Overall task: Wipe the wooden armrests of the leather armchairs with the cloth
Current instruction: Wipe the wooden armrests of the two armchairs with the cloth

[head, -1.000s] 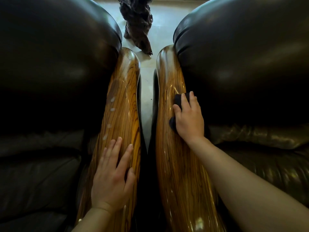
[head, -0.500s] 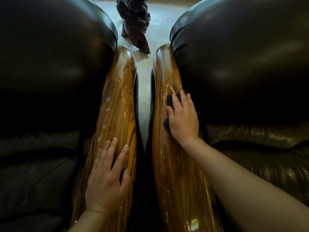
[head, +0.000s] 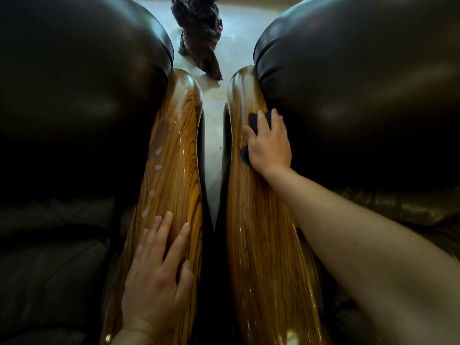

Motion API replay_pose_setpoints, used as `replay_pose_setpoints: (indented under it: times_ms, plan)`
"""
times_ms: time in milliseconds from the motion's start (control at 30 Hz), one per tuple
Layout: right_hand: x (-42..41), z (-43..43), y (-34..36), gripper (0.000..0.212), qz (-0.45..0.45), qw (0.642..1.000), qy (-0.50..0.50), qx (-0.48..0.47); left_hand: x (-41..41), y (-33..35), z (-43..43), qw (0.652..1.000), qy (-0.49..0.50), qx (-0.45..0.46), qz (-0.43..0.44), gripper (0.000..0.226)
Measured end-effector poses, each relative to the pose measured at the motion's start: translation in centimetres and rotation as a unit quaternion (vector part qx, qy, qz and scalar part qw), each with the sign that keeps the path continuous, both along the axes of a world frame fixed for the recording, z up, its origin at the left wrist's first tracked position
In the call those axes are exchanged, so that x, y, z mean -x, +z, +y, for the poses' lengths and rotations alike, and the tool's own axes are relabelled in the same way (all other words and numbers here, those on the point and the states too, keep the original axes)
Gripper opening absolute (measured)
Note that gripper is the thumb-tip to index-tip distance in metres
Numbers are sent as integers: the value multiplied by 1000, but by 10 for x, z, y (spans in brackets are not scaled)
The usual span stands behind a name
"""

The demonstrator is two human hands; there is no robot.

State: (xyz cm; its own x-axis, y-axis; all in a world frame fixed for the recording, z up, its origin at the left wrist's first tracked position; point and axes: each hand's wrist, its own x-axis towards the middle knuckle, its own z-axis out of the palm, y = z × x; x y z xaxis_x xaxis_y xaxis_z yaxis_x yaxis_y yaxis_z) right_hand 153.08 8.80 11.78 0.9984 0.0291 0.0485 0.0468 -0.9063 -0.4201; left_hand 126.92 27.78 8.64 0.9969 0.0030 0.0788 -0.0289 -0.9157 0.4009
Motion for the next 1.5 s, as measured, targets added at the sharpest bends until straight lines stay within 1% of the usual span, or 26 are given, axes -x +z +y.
replay_pose_setpoints:
  times_ms: [100,167,233,300,367,433,533,600,633,667,767,833,1000,1033,1100,1200,1233,1267,1300,1333,1400,1433,1467,1500]
  plan:
    - [-23,6,-3,70,-16,997,30,65,-1,1,-1,1000,0,4,-10,63]
    - [-32,7,-3,70,-24,994,58,90,0,0,-1,1000,2,5,-12,63]
    - [-39,11,-1,68,-26,989,94,116,0,1,-1,1000,1,4,-13,63]
    - [-36,16,3,62,-31,978,151,139,0,1,-1,1000,1,-1,-15,63]
    - [-10,14,6,51,-48,963,219,150,-1,1,-1,1000,-3,-2,-9,63]
    - [40,5,2,43,-63,946,285,138,-1,3,1,1000,-2,0,-5,63]
    - [119,-23,-11,38,-56,921,371,108,0,3,0,1000,-1,3,-2,62]
    - [127,-40,-14,39,-69,906,406,101,0,2,0,1000,-1,5,-3,63]
    - [117,-42,-12,41,-78,905,404,102,0,1,0,1000,-2,6,-6,63]
    - [101,-39,-8,43,-77,913,386,105,0,0,0,1000,-4,7,-8,63]
    - [37,-17,6,52,-35,961,252,104,0,-1,0,1000,-1,1,-10,63]
    - [-4,-3,10,54,-14,973,194,121,1,0,0,1000,0,-7,-6,64]
    - [-70,19,11,54,11,973,167,156,0,-2,0,1000,1,-4,-9,66]
    - [-73,22,11,52,6,972,168,163,0,-2,1,1000,1,-3,-8,66]
    - [-66,26,12,44,-33,968,190,164,-1,-2,1,1000,1,-7,-9,67]
    - [-18,23,18,29,-67,943,310,101,-1,-1,1,1000,-2,-10,-5,66]
    - [0,21,20,28,-62,934,348,58,-2,0,2,1000,-4,-13,-7,66]
    - [16,21,22,28,-54,930,364,0,-2,0,2,1000,-6,-15,-6,66]
    - [24,22,26,27,-47,932,351,-74,-2,-1,2,1000,-8,-16,-4,66]
    - [27,22,31,23,-31,938,307,-157,-1,-1,2,1000,-6,-13,-3,67]
    - [18,17,41,15,41,936,180,-299,-1,-1,2,1000,-3,-9,-2,67]
    - [8,11,43,18,74,934,120,-327,-1,-1,2,1000,-3,-8,-1,66]
    - [-2,3,47,22,102,947,84,-292,-2,-2,2,1000,-3,-6,0,66]
    - [-11,-5,48,25,102,971,64,-206,-2,-2,2,1000,-3,-5,0,66]
